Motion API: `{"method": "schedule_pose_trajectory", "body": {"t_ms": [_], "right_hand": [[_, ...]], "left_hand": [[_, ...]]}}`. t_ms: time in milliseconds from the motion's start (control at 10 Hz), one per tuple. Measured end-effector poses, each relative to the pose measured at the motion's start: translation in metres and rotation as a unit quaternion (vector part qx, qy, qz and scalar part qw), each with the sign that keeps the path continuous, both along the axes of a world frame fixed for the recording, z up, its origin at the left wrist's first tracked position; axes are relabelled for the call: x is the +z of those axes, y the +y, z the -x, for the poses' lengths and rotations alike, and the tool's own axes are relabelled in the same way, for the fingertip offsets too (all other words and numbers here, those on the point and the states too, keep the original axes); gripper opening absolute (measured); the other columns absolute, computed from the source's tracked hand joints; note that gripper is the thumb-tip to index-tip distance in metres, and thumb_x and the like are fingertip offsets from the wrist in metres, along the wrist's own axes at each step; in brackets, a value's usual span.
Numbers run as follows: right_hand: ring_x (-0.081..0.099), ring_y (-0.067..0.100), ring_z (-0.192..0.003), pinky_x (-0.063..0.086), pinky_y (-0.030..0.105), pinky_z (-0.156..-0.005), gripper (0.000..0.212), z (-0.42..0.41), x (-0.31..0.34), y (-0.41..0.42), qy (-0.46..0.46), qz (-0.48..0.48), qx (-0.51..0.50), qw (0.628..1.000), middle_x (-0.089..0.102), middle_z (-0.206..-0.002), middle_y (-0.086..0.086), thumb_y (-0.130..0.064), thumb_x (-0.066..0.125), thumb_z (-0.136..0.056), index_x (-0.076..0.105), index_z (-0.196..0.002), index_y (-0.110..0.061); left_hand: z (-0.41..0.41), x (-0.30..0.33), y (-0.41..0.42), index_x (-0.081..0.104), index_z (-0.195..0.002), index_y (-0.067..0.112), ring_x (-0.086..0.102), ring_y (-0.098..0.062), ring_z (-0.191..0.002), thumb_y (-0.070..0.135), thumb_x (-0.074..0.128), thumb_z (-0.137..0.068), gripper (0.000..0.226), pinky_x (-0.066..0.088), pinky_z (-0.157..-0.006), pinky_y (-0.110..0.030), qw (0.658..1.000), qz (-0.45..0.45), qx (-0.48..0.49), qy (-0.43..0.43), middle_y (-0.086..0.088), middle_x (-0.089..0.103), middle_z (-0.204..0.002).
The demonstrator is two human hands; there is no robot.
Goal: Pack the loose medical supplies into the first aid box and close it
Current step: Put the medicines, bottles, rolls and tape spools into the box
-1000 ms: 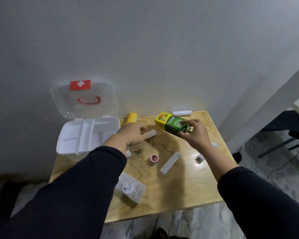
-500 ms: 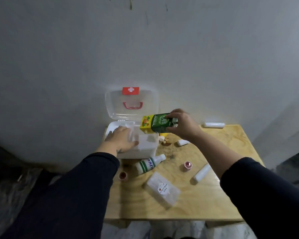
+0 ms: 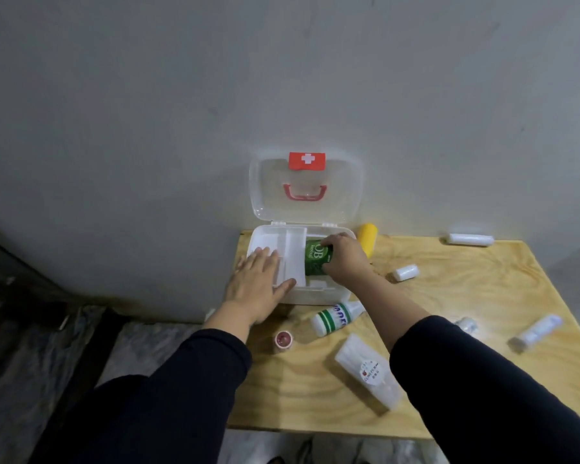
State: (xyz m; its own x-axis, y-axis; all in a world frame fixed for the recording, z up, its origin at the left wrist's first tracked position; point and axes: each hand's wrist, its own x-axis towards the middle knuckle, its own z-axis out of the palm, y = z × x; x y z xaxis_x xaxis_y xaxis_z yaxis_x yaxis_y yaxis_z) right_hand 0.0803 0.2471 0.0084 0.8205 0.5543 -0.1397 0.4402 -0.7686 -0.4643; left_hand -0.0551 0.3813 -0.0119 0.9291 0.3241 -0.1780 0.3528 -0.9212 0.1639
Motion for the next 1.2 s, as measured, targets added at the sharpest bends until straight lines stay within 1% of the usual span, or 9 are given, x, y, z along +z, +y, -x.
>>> {"method": "schedule_pose_trajectory", "body": {"t_ms": [200,400,500,600,700,800,900,1000,1200], "right_hand": [[0.055,0.025,-0.117,0.043,0.025,-0.091,0.053,0.005,-0.031,0.024,0.031,-0.007,-0.044,0.999,0.060,-0.127,0.010,0.007,0.064,-0.076,0.056,-0.125,-0.012],[0.060,0.023,-0.112,0.047,0.027,-0.090,0.043,0.006,-0.016,0.008,0.006,-0.045,-0.029,0.999,0.063,-0.125,0.008,0.005,0.062,-0.079,0.063,-0.119,-0.011],[0.062,0.018,-0.100,0.043,0.018,-0.081,0.031,0.025,0.001,-0.024,-0.042,-0.113,-0.024,0.992,0.066,-0.116,0.005,-0.003,0.061,-0.083,0.067,-0.113,-0.011],[0.056,0.011,-0.080,0.044,0.019,-0.073,0.020,0.052,0.003,-0.066,-0.091,-0.166,-0.047,0.981,0.068,-0.100,0.003,-0.006,0.065,-0.084,0.072,-0.101,-0.012],[0.060,0.015,-0.082,0.051,0.029,-0.077,0.016,0.081,-0.016,-0.109,-0.059,-0.162,-0.076,0.982,0.070,-0.098,0.003,-0.012,0.071,-0.081,0.074,-0.096,-0.015],[0.060,0.017,-0.104,0.047,0.031,-0.092,0.027,0.110,-0.042,-0.142,-0.012,-0.101,-0.087,0.991,0.068,-0.110,0.000,-0.027,0.076,-0.077,0.072,-0.102,-0.020],[0.055,0.018,-0.113,0.038,0.025,-0.098,0.043,0.133,-0.060,-0.162,0.013,-0.061,-0.080,0.995,0.063,-0.121,-0.001,-0.034,0.079,-0.072,0.068,-0.111,-0.023],[0.057,0.027,-0.110,0.045,0.034,-0.100,0.048,0.144,-0.075,-0.172,-0.011,-0.069,-0.068,0.995,0.063,-0.120,0.008,-0.025,0.081,-0.069,0.066,-0.115,-0.017],[0.055,0.021,-0.115,0.042,0.029,-0.098,0.050,0.136,-0.063,-0.174,0.004,-0.067,-0.096,0.993,0.062,-0.124,0.001,-0.024,0.077,-0.072,0.062,-0.119,-0.022]], "left_hand": [[-0.001,-0.005,0.001,0.007,-0.155,0.014,0.001,-0.021,-0.151,0.060,0.020,-0.096,0.075,-0.001,-0.123,-0.038,1.000,-0.023,-0.001,-0.009,-0.006,0.005,-0.164],[-0.002,-0.009,0.004,0.009,-0.154,0.011,0.003,-0.022,-0.151,0.061,0.017,-0.095,0.078,0.002,-0.124,-0.038,0.999,-0.047,-0.016,-0.008,-0.009,0.007,-0.164],[-0.002,-0.008,0.004,0.009,-0.154,0.011,0.004,-0.022,-0.151,0.062,0.016,-0.095,0.078,0.004,-0.124,-0.038,0.999,-0.046,-0.018,-0.006,-0.009,0.008,-0.163],[-0.001,-0.010,0.004,0.010,-0.154,0.011,0.004,-0.022,-0.151,0.061,0.017,-0.095,0.078,0.001,-0.124,-0.038,0.999,-0.041,-0.018,-0.005,-0.010,0.007,-0.164],[-0.001,-0.011,0.004,0.011,-0.154,0.010,0.005,-0.023,-0.151,0.060,0.019,-0.096,0.077,0.002,-0.124,-0.038,0.999,-0.040,-0.013,-0.013,-0.011,0.009,-0.163],[0.000,-0.012,0.004,0.014,-0.153,0.008,0.008,-0.024,-0.151,0.060,0.020,-0.096,0.078,0.005,-0.124,-0.040,0.999,-0.044,-0.021,-0.024,-0.012,0.011,-0.163],[0.000,-0.012,0.004,0.014,-0.153,0.007,0.009,-0.025,-0.151,0.059,0.019,-0.096,0.078,0.007,-0.123,-0.040,0.998,-0.054,-0.022,-0.023,-0.012,0.013,-0.162],[0.000,-0.011,0.003,0.014,-0.153,0.007,0.009,-0.025,-0.151,0.059,0.019,-0.096,0.077,0.006,-0.123,-0.041,0.998,-0.057,-0.021,-0.020,-0.013,0.012,-0.162],[0.000,-0.011,0.003,0.015,-0.153,0.007,0.009,-0.026,-0.151,0.058,0.019,-0.096,0.077,0.006,-0.123,-0.040,0.998,-0.056,-0.021,-0.021,-0.013,0.013,-0.162]]}}
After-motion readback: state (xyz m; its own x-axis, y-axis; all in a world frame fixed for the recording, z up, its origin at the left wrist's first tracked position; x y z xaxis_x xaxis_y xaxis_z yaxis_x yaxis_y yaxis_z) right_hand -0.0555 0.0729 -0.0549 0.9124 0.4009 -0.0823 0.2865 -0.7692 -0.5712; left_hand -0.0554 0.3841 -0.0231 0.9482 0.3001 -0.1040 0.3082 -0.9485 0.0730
